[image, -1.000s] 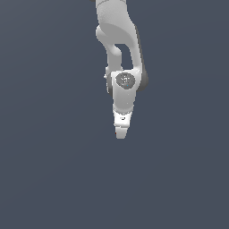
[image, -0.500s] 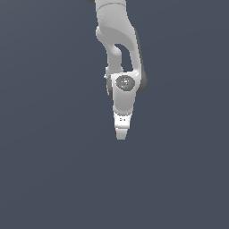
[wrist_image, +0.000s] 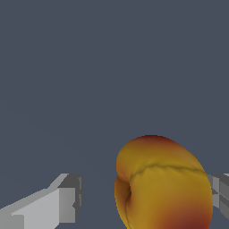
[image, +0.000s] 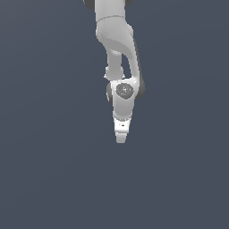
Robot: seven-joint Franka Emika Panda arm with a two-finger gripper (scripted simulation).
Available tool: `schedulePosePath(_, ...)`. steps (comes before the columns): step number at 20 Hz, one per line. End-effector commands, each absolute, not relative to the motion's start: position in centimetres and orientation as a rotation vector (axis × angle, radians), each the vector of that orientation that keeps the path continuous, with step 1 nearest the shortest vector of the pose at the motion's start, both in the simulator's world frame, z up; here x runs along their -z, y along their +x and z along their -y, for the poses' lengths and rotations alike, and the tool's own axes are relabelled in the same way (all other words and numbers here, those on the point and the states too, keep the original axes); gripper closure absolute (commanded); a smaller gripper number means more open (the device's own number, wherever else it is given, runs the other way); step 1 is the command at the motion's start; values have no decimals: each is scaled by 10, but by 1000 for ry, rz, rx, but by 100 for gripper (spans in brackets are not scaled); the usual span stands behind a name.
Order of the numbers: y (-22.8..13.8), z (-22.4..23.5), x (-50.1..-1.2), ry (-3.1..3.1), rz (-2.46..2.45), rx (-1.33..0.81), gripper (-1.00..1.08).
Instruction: Pick up the object and move it to a goal position.
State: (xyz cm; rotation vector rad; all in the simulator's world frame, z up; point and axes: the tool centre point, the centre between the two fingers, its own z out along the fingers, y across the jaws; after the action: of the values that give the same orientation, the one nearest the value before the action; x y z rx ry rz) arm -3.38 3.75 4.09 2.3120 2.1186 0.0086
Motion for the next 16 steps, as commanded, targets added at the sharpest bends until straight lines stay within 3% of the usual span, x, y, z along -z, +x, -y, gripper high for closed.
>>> schedulePosePath(1,-37,-38,-35,2315,-2124,1,-92)
schedulePosePath(2,-37,-38,-35,2315,-2124,1,108)
schedulePosePath(16,-24,-37,-55,2296,-2105,-40,108)
